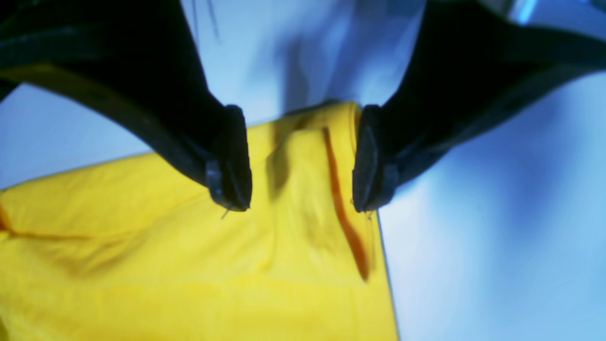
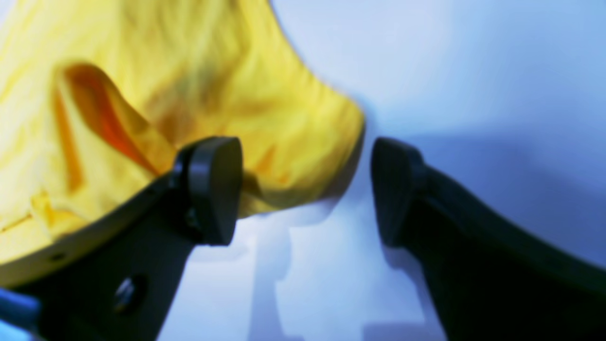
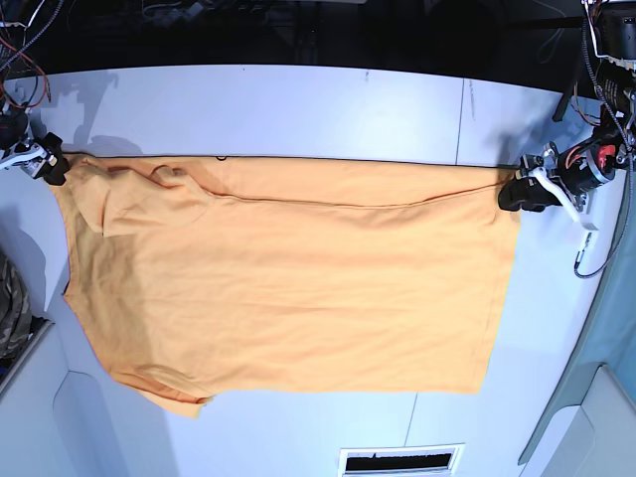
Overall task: Layout the t-shirt on the table in an organized manner, then fold the t-shirt properly
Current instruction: 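Pull the held corners apart to straighten the shirt edge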
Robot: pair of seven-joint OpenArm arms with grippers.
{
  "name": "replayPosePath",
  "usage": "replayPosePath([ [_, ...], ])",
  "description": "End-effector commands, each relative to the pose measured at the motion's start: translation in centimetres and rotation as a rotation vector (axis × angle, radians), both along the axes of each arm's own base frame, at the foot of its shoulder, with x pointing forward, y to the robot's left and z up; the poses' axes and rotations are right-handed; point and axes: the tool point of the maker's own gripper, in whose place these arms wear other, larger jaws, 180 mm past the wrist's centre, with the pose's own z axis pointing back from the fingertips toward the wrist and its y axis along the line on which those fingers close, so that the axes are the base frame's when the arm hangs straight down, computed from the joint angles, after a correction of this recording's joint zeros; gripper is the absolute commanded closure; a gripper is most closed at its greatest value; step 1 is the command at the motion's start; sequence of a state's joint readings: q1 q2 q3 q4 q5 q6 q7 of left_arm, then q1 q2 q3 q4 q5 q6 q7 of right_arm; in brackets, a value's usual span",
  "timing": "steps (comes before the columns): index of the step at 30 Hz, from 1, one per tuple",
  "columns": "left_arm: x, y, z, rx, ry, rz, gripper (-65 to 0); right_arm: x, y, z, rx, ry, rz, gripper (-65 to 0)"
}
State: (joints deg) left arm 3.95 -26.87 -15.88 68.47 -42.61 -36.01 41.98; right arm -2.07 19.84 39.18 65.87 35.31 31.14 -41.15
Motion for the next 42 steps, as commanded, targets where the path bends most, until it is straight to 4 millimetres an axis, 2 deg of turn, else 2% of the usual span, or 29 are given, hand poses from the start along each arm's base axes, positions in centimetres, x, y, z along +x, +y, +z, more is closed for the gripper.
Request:
replayPosePath([
  [1,1.3,0.4,1.4,0.001,-0.058,0.008,-37.5,1.2,-0.3,1.2,-0.001,-0.054,0.007,-42.0],
  [5,1.3,-0.5,0.7,0.013,-0.064,0.005,-37.5,1.8,1.8,0.9,0.045,-0.062,0.047,-42.0],
  [8,0.8,-1.2,-0.6,0.036,-0.036,-0.004,-37.5,2.0,2.8,0.6,0.053,-0.053,0.081,-42.0],
  [11,0.7,-1.0,-1.7,0.038,-0.035,0.05,-37.3,2.2,3.6,0.5,0.063,-0.053,0.1,-41.9],
  [12,0.6,-1.0,-2.0,0.038,-0.033,0.056,-35.6,2.3,3.7,0.5,0.067,-0.055,0.1,-41.7],
  [13,0.4,-0.9,-2.3,0.04,-0.025,0.057,-30.0,2.3,3.7,0.6,0.07,-0.058,0.099,-41.4],
  [14,0.2,-0.9,-2.5,0.041,-0.017,0.058,-21.4,2.4,3.7,0.6,0.07,-0.06,0.099,-38.3],
  [15,0.2,-0.8,-2.6,0.041,-0.015,0.059,-12.0,2.4,3.7,0.6,0.069,-0.06,0.099,-32.3],
  [16,0.2,-0.8,-2.6,0.043,-0.013,0.058,-3.8,2.5,3.7,0.7,0.069,-0.061,0.1,-23.6],
  [17,0.2,-0.8,-2.6,0.044,-0.013,0.057,0.0,2.5,3.7,0.7,0.068,-0.062,0.1,-13.2],
  [18,0.2,-0.9,-2.6,0.042,-0.016,0.049,0.0,2.6,3.7,0.7,0.069,-0.065,0.1,-3.1],
  [19,0.2,-1.0,-2.4,0.04,-0.022,0.036,0.0,2.7,3.7,0.8,0.069,-0.068,0.103,0.0],
  [23,0.1,-1.1,-1.8,0.051,-0.013,-0.016,0.0,2.5,3.7,1.1,0.07,-0.06,0.12,0.0],
  [27,-0.5,-0.4,-0.9,0.045,-0.006,-0.036,0.0,0.9,3.3,1.4,0.094,-0.03,0.12,0.0],
  [32,-2.3,0.6,-0.4,0.079,0.002,-0.091,0.0,-1.3,2.3,2.2,0.081,-0.043,0.095,0.0],
  [38,-4.5,-0.7,0.1,0.056,0.001,-0.127,0.0,-3.9,2.2,2.2,0.045,-0.006,0.118,0.0],
  [42,-5.4,-1.2,0.4,0.063,-0.003,-0.15,0.0,-4.6,2.2,2.4,0.029,0.002,0.131,0.0],
])
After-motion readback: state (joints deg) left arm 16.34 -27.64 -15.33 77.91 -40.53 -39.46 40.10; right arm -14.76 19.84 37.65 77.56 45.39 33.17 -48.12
